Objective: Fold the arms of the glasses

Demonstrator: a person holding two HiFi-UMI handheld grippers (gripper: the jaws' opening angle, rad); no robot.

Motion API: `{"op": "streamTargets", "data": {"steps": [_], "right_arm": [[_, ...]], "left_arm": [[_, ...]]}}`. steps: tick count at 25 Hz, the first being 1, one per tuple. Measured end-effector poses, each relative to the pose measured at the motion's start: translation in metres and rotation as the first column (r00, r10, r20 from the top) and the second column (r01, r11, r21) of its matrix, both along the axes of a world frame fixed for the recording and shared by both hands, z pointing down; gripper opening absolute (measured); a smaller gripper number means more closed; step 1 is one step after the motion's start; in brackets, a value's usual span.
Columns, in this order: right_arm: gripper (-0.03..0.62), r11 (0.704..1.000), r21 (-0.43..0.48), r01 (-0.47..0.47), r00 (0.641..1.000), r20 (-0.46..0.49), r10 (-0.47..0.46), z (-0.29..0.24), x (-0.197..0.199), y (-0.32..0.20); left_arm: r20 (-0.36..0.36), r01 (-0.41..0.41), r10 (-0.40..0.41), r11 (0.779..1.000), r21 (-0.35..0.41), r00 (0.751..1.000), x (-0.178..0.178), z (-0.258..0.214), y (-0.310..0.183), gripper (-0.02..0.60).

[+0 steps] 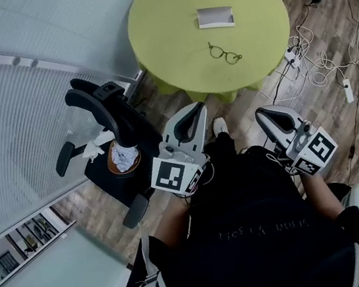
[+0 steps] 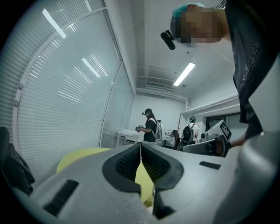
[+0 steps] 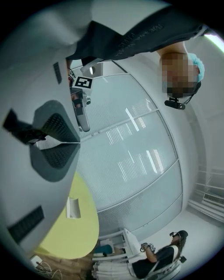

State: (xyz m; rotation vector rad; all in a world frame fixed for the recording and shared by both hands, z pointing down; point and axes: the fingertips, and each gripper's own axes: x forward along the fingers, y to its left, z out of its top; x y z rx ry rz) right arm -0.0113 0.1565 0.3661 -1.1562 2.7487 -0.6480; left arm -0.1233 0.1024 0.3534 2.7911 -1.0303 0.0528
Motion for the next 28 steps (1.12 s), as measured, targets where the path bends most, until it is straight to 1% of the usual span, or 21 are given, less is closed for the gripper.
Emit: {"op": "streamTargets", "data": {"steps": [4,6,10,16,20,22,25,28], "right_arm": [[0.031,0.999,-0.015,-0.028,0.999,-0.016,0.028,0.008,-0.002,-0.019],[0.031,0.999,-0.020,-0.050,0.999,-0.019,0.049,0.010,0.000,-0.025],[0.031,0.996,-0.022,-0.090,0.995,-0.039,0.089,0.013,0.015,-0.036],[0.031,0.994,-0.041,-0.097,0.994,-0.063,0.095,0.025,0.034,-0.057],[0.031,0.996,-0.048,-0.080,0.994,-0.073,0.076,0.030,0.046,-0.077],[0.031,0.997,-0.048,-0.060,0.995,-0.080,0.056,0.033,0.049,-0.087],[0.031,0.999,-0.047,-0.028,0.997,-0.079,0.024,0.036,0.056,-0.102],[0.032,0.999,-0.038,0.012,0.995,-0.100,-0.016,0.041,0.060,-0.118]], "left_arm": [[-0.014,-0.064,0.065,0.998,0.019,0.998,0.002,0.002,-0.014,0.018],[-0.010,-0.086,0.086,0.996,0.014,0.996,0.004,0.005,-0.021,0.018],[0.001,-0.110,0.110,0.994,-0.016,0.994,0.013,0.012,-0.030,0.018],[0.026,-0.126,0.127,0.991,-0.042,0.992,0.030,0.020,-0.048,0.018],[0.027,-0.112,0.114,0.992,-0.050,0.993,0.043,0.019,-0.068,0.018],[0.026,-0.108,0.109,0.993,-0.055,0.994,0.050,0.019,-0.078,0.018],[0.043,-0.104,0.106,0.993,-0.049,0.993,0.062,0.019,-0.092,0.018],[0.048,-0.102,0.104,0.994,-0.043,0.993,0.073,0.019,-0.104,0.018]]}}
